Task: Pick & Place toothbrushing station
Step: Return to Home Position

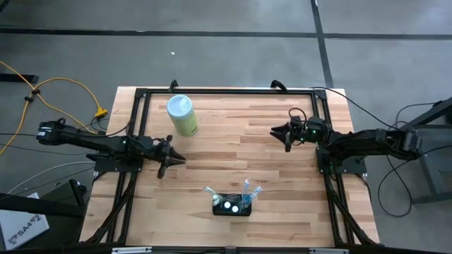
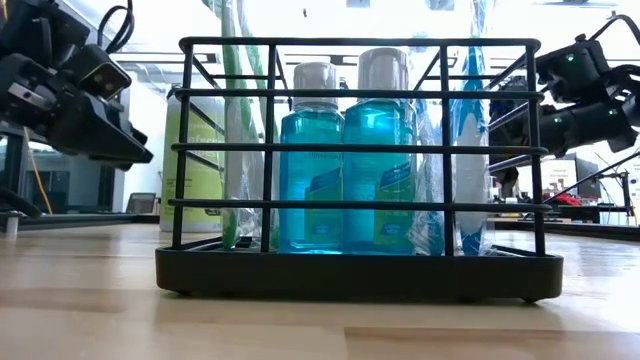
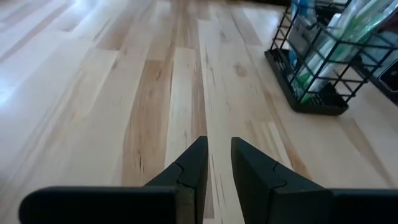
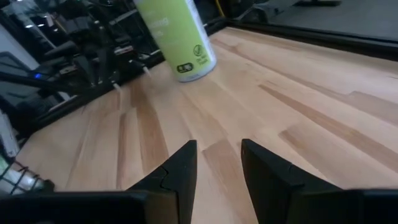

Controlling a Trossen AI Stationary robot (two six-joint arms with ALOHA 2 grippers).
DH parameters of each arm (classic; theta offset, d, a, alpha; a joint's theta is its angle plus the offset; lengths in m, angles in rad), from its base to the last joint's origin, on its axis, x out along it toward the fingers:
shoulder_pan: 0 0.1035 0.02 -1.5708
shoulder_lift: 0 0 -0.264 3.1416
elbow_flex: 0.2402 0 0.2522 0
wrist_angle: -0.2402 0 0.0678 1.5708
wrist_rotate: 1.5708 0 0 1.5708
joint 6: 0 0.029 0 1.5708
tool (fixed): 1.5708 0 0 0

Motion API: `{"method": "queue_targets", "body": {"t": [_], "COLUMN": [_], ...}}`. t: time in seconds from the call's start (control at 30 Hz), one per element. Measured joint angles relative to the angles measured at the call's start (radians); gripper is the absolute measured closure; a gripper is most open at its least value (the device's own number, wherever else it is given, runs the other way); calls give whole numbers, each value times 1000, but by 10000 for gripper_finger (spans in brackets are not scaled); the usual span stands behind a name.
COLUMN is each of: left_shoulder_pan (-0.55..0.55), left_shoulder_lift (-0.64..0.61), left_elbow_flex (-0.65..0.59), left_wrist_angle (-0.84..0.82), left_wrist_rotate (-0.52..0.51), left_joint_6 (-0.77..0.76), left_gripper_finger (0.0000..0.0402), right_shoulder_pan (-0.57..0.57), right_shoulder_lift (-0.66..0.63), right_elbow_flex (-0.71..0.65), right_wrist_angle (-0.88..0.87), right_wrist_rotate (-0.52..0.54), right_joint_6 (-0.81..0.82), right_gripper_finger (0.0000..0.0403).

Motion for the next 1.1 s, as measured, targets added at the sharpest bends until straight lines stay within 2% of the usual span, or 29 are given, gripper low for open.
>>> {"method": "queue_targets", "body": {"t": [0.23, 0.37, 0.8, 1.1], "left_shoulder_pan": [0, -1, -3, -3], "left_shoulder_lift": [-152, -200, -206, -206], "left_elbow_flex": [-1, -1, -2, -2], "left_wrist_angle": [-128, -163, -163, -163], "left_wrist_rotate": [0, 0, 0, 0], "left_joint_6": [-1, 1, 6, -8], "left_gripper_finger": [334, 334, 334, 334], "right_shoulder_pan": [0, 0, 0, 0], "right_shoulder_lift": [-2, -2, -2, -2], "right_elbow_flex": [0, 0, -1, -1], "right_wrist_angle": [-1, -27, -136, -172], "right_wrist_rotate": [-14, -11, 121, 115], "right_joint_6": [2, 3, 31, 38], "right_gripper_finger": [286, 286, 286, 286]}}
